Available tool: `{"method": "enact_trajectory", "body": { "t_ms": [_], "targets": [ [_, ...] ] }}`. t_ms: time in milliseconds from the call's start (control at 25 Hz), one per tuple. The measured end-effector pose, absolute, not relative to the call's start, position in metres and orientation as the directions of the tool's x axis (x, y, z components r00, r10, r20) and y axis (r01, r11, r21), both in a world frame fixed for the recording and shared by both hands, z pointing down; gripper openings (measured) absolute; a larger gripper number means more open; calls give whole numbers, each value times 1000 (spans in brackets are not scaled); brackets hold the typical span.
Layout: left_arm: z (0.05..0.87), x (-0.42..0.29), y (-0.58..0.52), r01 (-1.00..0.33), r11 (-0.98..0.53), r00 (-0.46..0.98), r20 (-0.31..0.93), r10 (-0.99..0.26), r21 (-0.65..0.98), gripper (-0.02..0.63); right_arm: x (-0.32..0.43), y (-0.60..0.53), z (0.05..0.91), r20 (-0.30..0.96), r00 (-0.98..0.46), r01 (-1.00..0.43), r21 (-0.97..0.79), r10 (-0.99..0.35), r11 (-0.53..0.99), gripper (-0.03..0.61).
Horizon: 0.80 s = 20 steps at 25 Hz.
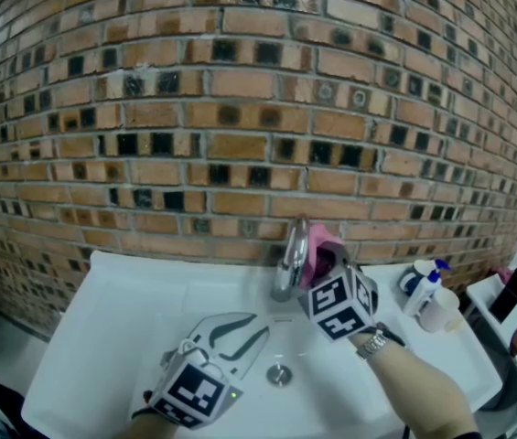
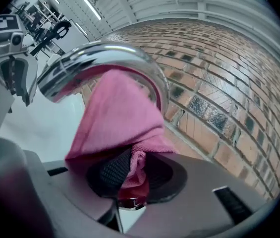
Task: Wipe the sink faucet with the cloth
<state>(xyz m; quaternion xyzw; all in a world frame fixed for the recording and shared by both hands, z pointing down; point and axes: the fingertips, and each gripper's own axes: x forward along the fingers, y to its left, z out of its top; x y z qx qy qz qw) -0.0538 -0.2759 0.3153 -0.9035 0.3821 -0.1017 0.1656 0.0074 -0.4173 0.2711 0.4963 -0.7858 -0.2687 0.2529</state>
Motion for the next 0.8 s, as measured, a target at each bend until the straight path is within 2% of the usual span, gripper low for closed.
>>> {"method": "enact_trajectory", "body": {
  "t_ms": [800],
  "targets": [
    [315, -54, -275, -655, -653, 687, 60, -724, -379, 98, -3, -407, 321, 206, -348, -621, 680, -914, 390, 71]
  ]
}}
